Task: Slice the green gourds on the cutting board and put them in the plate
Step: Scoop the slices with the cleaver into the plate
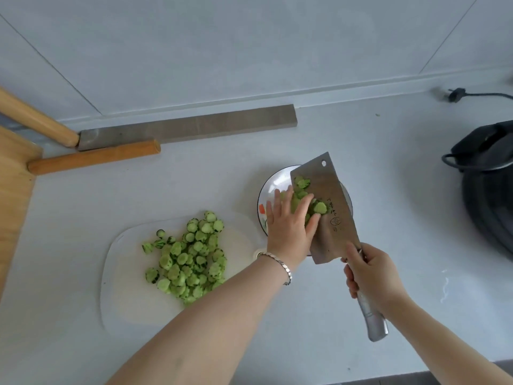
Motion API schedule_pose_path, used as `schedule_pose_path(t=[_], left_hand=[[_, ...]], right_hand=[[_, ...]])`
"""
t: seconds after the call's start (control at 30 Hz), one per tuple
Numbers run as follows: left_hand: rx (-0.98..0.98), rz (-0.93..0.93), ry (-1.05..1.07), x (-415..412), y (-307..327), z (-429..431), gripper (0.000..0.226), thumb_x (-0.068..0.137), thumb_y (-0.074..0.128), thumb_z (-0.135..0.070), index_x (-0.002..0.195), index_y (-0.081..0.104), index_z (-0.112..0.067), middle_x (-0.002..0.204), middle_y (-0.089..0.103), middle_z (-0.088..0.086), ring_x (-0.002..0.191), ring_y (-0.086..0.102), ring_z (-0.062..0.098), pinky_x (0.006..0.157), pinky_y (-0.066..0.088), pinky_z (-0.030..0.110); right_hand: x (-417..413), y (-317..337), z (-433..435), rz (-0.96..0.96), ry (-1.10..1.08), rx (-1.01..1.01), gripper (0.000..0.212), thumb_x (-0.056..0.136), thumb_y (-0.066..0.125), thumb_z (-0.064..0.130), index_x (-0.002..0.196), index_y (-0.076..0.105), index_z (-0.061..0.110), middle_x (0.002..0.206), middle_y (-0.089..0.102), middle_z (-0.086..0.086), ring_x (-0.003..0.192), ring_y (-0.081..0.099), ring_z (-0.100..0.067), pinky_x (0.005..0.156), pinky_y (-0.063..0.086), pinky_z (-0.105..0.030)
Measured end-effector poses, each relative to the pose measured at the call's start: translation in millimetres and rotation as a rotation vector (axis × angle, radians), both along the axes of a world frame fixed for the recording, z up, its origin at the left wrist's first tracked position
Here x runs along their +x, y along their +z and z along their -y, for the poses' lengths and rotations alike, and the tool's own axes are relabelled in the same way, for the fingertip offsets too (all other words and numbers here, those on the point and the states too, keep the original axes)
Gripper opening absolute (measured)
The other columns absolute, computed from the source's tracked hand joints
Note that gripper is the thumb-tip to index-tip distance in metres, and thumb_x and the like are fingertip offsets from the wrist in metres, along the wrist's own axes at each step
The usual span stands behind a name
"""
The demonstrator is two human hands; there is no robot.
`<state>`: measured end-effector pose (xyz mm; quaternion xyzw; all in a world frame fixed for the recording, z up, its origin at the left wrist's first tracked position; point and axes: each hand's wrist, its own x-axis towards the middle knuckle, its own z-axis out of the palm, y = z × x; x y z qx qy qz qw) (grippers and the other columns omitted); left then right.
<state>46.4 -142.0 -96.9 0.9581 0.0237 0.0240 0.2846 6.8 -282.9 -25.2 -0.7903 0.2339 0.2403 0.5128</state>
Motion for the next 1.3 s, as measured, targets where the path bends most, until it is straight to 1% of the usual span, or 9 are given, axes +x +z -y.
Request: schedule_pose_path(t=[0.23,0.4,0.5,0.63,0.77,0.87,1.13,1.23,1.3], left_hand=[[0.072,0.085,-0.157,24,13,7,0.057,0.092,0.027,-0.037,0.137,0.042,-0.005,0.149,0.031,0.012,0.137,0.028,0.024,0.110,0.014,0.046],[0.110,0.102,-0.171,34,17,4,0.043,0.089,0.036,-0.022,0.122,0.058,-0.004,0.127,0.057,0.013,0.116,0.055,0.025,0.103,0.034,0.049],[0.051,0.072,-0.113,31,17,-1,0.043,0.077,0.059,-0.003,0.120,0.058,-0.004,0.115,0.063,0.013,0.107,0.059,0.029,0.103,0.032,0.049],[0.038,0.226,-0.180,27,23,-4,0.043,0.072,0.057,-0.009,0.115,0.056,-0.007,0.120,0.056,0.014,0.111,0.050,0.028,0.103,0.033,0.043],[0.057,0.356,-0.291,30,29,-3,0.021,0.079,0.045,-0.015,0.085,0.063,-0.004,0.090,0.061,0.009,0.083,0.051,0.026,0.081,0.039,0.033],[0.123,0.335,-0.316,26,24,-7,0.011,0.076,0.052,-0.012,0.072,0.061,-0.006,0.075,0.058,0.007,0.072,0.052,0.028,0.070,0.045,0.037],[0.139,0.300,-0.433,17,29,0,0.008,0.073,0.058,-0.011,0.067,0.061,-0.006,0.069,0.055,0.009,0.063,0.052,0.028,0.064,0.042,0.032],[0.197,0.215,-0.315,23,30,-8,0.015,0.057,0.076,-0.005,0.062,0.061,-0.007,0.064,0.056,0.008,0.058,0.055,0.028,0.063,0.045,0.032],[0.162,0.226,-0.205,34,37,-6,0.010,0.065,0.068,-0.006,0.075,0.064,-0.006,0.080,0.062,0.008,0.072,0.059,0.028,0.073,0.044,0.036]], right_hand=[[20,9,20,0.089,0.127,-0.187,0.038,0.093,0.047,0.026,0.074,0.052,-0.007,0.050,0.050,-0.007,0.032,0.042,-0.012,0.037,0.039,-0.019],[28,15,19,0.102,0.136,-0.185,0.038,0.094,0.046,0.024,0.073,0.055,-0.006,0.048,0.051,-0.006,0.032,0.044,-0.010,0.039,0.041,-0.021],[29,17,20,0.128,0.140,-0.196,0.037,0.095,0.046,0.024,0.071,0.056,-0.003,0.047,0.051,-0.006,0.031,0.044,-0.009,0.037,0.041,-0.019],[27,18,20,0.135,0.151,-0.200,0.037,0.094,0.046,0.025,0.072,0.056,-0.003,0.048,0.052,-0.005,0.032,0.045,-0.009,0.039,0.043,-0.022],[20,18,21,0.131,0.159,-0.189,0.037,0.093,0.047,0.025,0.071,0.055,-0.004,0.047,0.051,-0.005,0.033,0.045,-0.010,0.038,0.042,-0.021],[17,19,23,0.144,0.141,-0.195,0.038,0.093,0.047,0.025,0.071,0.055,-0.004,0.046,0.051,-0.004,0.032,0.044,-0.010,0.037,0.042,-0.020],[19,20,22,0.150,0.142,-0.169,0.038,0.093,0.047,0.024,0.073,0.056,-0.006,0.046,0.051,-0.004,0.031,0.045,-0.010,0.037,0.042,-0.020],[24,20,25,0.179,0.152,-0.176,0.038,0.094,0.046,0.023,0.072,0.055,-0.006,0.046,0.051,-0.005,0.030,0.043,-0.008,0.036,0.040,-0.017],[29,20,29,0.191,0.168,-0.186,0.037,0.094,0.046,0.023,0.071,0.055,-0.005,0.046,0.051,-0.005,0.030,0.043,-0.008,0.036,0.040,-0.017]])
